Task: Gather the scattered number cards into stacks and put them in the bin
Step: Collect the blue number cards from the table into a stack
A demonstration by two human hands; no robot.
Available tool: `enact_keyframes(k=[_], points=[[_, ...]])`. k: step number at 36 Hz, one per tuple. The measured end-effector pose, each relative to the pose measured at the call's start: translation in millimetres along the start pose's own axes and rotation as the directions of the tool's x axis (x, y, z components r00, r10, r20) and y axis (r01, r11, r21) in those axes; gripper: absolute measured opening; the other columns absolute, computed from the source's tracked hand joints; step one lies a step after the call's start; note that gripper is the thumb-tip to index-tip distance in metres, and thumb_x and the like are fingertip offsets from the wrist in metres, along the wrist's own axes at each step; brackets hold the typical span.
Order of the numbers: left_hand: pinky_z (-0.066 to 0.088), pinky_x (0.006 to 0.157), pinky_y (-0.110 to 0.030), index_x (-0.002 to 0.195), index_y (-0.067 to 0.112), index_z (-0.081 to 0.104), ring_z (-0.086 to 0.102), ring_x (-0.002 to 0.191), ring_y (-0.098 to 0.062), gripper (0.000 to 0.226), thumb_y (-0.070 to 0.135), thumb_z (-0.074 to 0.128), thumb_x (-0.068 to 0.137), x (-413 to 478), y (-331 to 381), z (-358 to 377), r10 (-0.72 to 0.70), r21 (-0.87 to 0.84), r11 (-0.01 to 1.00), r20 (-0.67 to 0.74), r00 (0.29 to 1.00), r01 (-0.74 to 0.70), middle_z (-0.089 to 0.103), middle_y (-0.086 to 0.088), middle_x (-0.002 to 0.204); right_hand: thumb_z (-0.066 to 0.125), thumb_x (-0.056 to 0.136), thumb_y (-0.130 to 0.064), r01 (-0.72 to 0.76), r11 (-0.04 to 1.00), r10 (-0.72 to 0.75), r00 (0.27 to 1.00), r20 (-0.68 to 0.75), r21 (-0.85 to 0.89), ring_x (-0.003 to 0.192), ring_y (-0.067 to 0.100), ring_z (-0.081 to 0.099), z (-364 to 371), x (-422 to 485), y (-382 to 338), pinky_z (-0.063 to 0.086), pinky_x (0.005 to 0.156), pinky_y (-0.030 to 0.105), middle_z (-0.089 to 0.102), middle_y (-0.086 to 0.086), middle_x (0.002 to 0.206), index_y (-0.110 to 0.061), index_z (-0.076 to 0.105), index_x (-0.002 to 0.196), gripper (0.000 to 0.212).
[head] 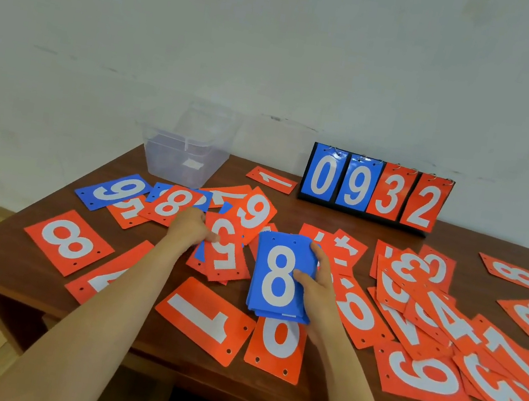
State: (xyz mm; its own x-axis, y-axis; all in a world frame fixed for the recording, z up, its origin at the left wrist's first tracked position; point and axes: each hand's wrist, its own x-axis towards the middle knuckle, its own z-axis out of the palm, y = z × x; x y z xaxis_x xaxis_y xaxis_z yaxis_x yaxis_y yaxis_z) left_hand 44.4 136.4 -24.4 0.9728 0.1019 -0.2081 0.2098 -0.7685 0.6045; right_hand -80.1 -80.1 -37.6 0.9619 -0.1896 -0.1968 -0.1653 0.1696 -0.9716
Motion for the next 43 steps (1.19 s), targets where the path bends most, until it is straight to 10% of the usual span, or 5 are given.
enact_keyframes(k=[3, 8, 13, 27, 43], points=[[0.052, 0.078, -0.037, 0.079, 0.007, 0.054, 0.064, 0.083, -0.025, 0.03, 0.03, 0.074, 0.077, -0.9, -0.3, -3.0, 0.071, -0.15, 0.985, -0.11, 0.991, -0.087, 0.062, -0.007, 0.08, 0.056, 0.093, -0.009, 0.002, 1.0, -0.002, 1.0, -0.019, 0.015, 0.088, 0.019, 0.067, -2.7, -1.2, -1.0, 0.059, 0.054, 0.028, 0.057, -0.006, 0.107, -0.036, 0.038, 0.131, 0.049], [0.053, 0.08, -0.036, 0.098, 0.005, 0.058, 0.065, 0.098, -0.026, 0.033, 0.034, 0.066, 0.084, -5.4, 6.3, -5.7, 0.165, -0.234, 0.952, -0.141, 0.976, -0.195, 0.067, -0.013, 0.108, 0.057, 0.093, -0.009, 0.005, 0.999, -0.003, 0.999, -0.033, 0.046, 0.088, 0.02, 0.067, -4.8, -4.2, -1.6, 0.056, 0.049, 0.025, 0.056, -0.002, 0.112, -0.037, 0.04, 0.128, 0.048], [0.047, 0.099, -0.044, 0.141, 0.016, 0.035, 0.049, 0.125, -0.025, 0.057, 0.038, 0.053, 0.092, -21.6, 14.3, 6.7, 0.237, -0.214, 0.952, 0.062, 0.97, -0.219, 0.048, -0.006, 0.14, 0.057, 0.092, -0.01, 0.007, 0.998, -0.003, 0.999, -0.05, 0.062, 0.088, 0.021, 0.068, -6.6, -7.5, -2.3, 0.056, 0.05, 0.026, 0.056, -0.002, 0.111, -0.037, 0.041, 0.127, 0.047], [0.038, 0.106, -0.037, 0.133, 0.016, 0.046, 0.049, 0.119, -0.016, 0.071, 0.003, 0.077, 0.071, -57.5, 27.6, -7.3, 0.278, -0.338, 0.93, 0.384, 0.881, -0.146, 0.052, -0.003, 0.133, 0.059, 0.092, -0.013, -0.003, 0.997, 0.01, 0.996, -0.088, 0.083, 0.086, 0.019, 0.068, -23.0, -15.1, -2.0, 0.057, 0.052, 0.027, 0.057, -0.004, 0.11, -0.036, 0.04, 0.132, 0.05], [0.038, 0.075, -0.029, 0.121, -0.002, 0.05, 0.054, 0.101, -0.028, 0.028, 0.009, 0.049, 0.095, -47.4, 21.6, -3.9, 0.171, -0.087, 0.978, -0.194, 0.966, -0.19, 0.056, -0.018, 0.112, 0.058, 0.092, -0.013, 0.019, 0.995, -0.011, 0.997, -0.074, 0.099, 0.089, 0.022, 0.069, -22.4, -20.8, -3.9, 0.057, 0.052, 0.028, 0.058, -0.001, 0.113, -0.036, 0.041, 0.131, 0.048]])
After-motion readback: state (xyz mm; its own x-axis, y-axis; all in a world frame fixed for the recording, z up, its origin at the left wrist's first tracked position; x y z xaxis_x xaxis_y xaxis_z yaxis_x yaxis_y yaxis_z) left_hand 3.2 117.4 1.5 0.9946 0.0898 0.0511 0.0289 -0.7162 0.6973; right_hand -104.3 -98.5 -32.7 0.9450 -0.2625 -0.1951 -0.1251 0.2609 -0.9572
